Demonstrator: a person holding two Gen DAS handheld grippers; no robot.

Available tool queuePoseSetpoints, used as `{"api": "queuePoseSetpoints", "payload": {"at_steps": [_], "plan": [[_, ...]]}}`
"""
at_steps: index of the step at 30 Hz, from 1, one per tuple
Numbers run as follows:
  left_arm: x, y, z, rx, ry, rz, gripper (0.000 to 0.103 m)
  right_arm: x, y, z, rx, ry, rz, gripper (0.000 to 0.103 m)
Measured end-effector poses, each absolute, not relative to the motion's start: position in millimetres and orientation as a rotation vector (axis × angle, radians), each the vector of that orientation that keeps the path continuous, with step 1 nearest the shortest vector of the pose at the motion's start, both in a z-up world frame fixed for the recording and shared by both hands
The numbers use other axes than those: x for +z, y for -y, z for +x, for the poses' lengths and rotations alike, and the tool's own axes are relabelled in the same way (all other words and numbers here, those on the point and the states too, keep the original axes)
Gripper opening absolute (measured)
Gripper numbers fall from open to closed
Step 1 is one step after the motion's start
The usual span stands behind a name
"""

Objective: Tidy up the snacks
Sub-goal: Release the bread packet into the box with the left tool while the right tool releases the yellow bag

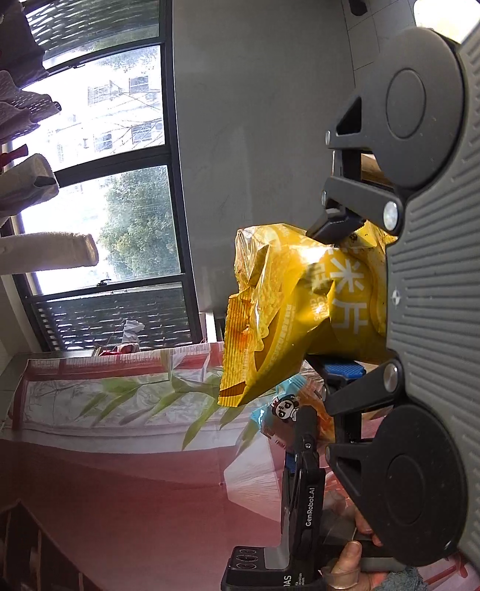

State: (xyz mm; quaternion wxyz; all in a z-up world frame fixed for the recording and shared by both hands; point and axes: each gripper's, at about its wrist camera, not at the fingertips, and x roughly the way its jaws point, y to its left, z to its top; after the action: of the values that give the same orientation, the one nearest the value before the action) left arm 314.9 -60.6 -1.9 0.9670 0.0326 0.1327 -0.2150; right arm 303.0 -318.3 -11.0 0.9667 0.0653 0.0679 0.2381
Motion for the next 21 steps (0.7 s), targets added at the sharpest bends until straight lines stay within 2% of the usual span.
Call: {"api": "queuePoseSetpoints", "payload": {"at_steps": [11, 14, 15, 19, 21], "plan": [[-36.4, 92.2, 387.7, -0.389, -0.423, 0.13, 0.077, -51.6, 304.8, 386.6, 0.415, -0.276, 0.15, 0.065], [-43.2, 94.4, 393.4, -0.37, -0.447, 0.128, 0.083, -60.7, 300.5, 395.6, 0.374, -0.319, 0.137, 0.068], [-43.4, 91.4, 398.0, -0.35, -0.449, 0.119, 0.088, -62.9, 298.3, 398.1, 0.364, -0.333, 0.124, 0.069], [-41.6, 83.2, 394.9, -0.362, -0.436, 0.076, 0.089, -67.1, 293.9, 399.5, 0.331, -0.344, 0.106, 0.085], [-40.4, 81.6, 392.4, -0.362, -0.433, 0.087, 0.089, -65.8, 294.4, 397.1, 0.333, -0.343, 0.112, 0.085]]}}
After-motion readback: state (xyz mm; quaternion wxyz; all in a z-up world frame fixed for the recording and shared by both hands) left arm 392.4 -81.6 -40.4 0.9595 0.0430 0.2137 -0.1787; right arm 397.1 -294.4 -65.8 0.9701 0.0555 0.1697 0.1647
